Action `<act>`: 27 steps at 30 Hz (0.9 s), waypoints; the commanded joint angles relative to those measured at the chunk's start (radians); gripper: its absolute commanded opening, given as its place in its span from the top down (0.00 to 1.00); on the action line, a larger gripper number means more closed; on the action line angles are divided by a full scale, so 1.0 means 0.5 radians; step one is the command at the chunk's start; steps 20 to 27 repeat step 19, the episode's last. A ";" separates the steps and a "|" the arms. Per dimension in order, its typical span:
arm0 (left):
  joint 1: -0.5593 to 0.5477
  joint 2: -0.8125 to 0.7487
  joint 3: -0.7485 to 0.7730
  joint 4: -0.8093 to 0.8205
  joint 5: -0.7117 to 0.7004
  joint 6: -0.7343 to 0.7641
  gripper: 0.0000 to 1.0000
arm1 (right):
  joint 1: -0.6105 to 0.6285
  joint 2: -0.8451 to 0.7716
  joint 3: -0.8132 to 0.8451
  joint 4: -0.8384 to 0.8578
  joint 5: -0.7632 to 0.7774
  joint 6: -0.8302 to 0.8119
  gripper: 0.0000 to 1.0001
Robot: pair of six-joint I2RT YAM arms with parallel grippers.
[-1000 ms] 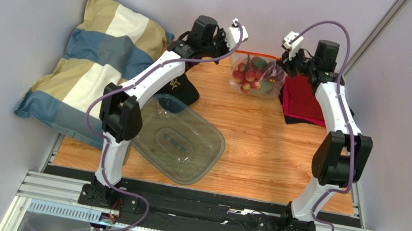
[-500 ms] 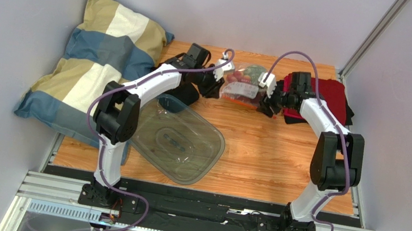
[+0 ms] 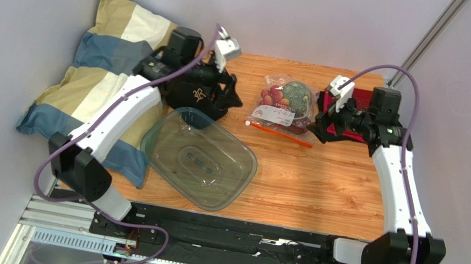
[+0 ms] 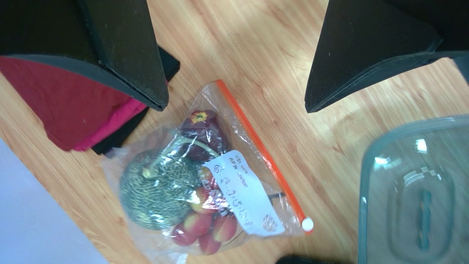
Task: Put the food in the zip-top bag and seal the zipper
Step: Place the zipper food storage bag at the center of the board, then reset both arms
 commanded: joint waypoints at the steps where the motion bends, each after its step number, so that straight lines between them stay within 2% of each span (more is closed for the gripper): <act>1: 0.304 -0.126 0.183 -0.291 0.153 -0.280 0.01 | -0.101 -0.232 0.082 -0.042 0.113 0.571 0.00; 4: 0.525 -0.218 0.236 -0.499 0.202 -0.277 0.01 | -0.165 -0.349 0.085 -0.112 0.273 0.799 0.00; 11: 0.916 -0.558 -0.125 -0.595 0.123 -0.250 0.01 | -0.291 -0.465 -0.114 -0.250 0.442 1.060 0.00; 19: 0.931 -0.770 -0.451 -0.659 -0.206 -0.148 0.01 | -0.297 -0.371 -0.250 -0.247 0.519 1.308 0.00; 27: 0.931 -0.770 -0.451 -0.659 -0.206 -0.148 0.01 | -0.297 -0.371 -0.250 -0.247 0.519 1.308 0.00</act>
